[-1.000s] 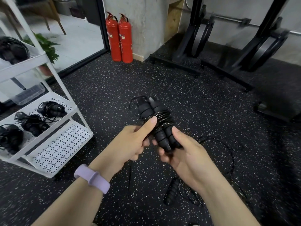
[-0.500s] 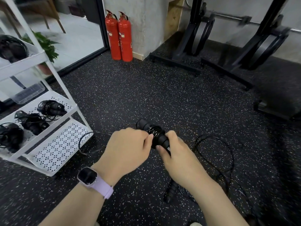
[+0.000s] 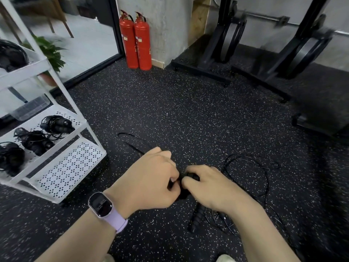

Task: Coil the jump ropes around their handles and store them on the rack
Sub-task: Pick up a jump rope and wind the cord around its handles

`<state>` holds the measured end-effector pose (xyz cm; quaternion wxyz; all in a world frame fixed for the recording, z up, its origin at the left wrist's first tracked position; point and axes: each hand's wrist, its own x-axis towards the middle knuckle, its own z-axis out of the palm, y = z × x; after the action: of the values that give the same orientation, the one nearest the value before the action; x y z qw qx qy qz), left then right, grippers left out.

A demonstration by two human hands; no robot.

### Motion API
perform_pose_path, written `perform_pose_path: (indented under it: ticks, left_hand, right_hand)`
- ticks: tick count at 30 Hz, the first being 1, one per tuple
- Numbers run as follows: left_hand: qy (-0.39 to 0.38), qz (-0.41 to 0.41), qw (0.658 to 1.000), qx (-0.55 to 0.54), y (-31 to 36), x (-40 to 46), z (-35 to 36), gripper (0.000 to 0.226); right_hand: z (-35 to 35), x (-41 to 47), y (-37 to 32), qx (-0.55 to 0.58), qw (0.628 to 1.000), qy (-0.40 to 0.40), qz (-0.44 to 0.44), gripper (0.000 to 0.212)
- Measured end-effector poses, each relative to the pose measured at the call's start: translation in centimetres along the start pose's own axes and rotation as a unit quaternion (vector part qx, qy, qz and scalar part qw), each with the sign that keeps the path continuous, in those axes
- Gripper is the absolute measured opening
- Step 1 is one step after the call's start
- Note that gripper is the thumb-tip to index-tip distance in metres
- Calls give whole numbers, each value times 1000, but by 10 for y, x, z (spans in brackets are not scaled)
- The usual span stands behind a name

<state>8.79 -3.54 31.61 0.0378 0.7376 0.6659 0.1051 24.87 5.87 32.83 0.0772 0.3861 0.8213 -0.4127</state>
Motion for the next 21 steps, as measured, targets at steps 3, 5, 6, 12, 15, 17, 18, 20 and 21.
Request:
perform_pose_path:
  ticks: [3, 5, 6, 12, 15, 17, 18, 20, 21]
  left_hand:
    - [-20, -9, 999, -30, 3, -1, 2, 38]
    - [-33, -15, 998, -60, 2, -2, 4, 39]
    - [-37, -17, 996, -76, 2, -2, 5, 39]
    - [-20, -5, 993, -117, 9, -4, 0, 37]
    - [-8, -10, 992, -124, 8, -5, -7, 16]
    - [-11, -16, 991, -132, 10, -7, -11, 15]
    - [-11, -19, 990, -139, 10, -7, -12, 14]
    - [-13, -50, 981, -187, 10, -8, -12, 13]
    - [-23, -78, 971, -226, 7, -8, -13, 15]
  right_hand:
    - [0, -2, 1, 18, 1000, -15, -5, 31]
    - [1, -2, 2, 25, 1000, -5, -12, 43]
    - [2, -2, 2, 17, 1000, 3, -19, 51]
    - [5, 4, 6, -27, 999, 32, -13, 35]
    - [5, 6, 10, -42, 999, 34, -6, 28]
    - [3, 6, 13, -36, 999, 22, -14, 28]
    - [1, 6, 14, -24, 999, 12, -21, 28]
    - [-4, 6, 17, 10, 999, -17, -35, 30]
    - [-7, 6, 18, 41, 998, -32, -44, 32]
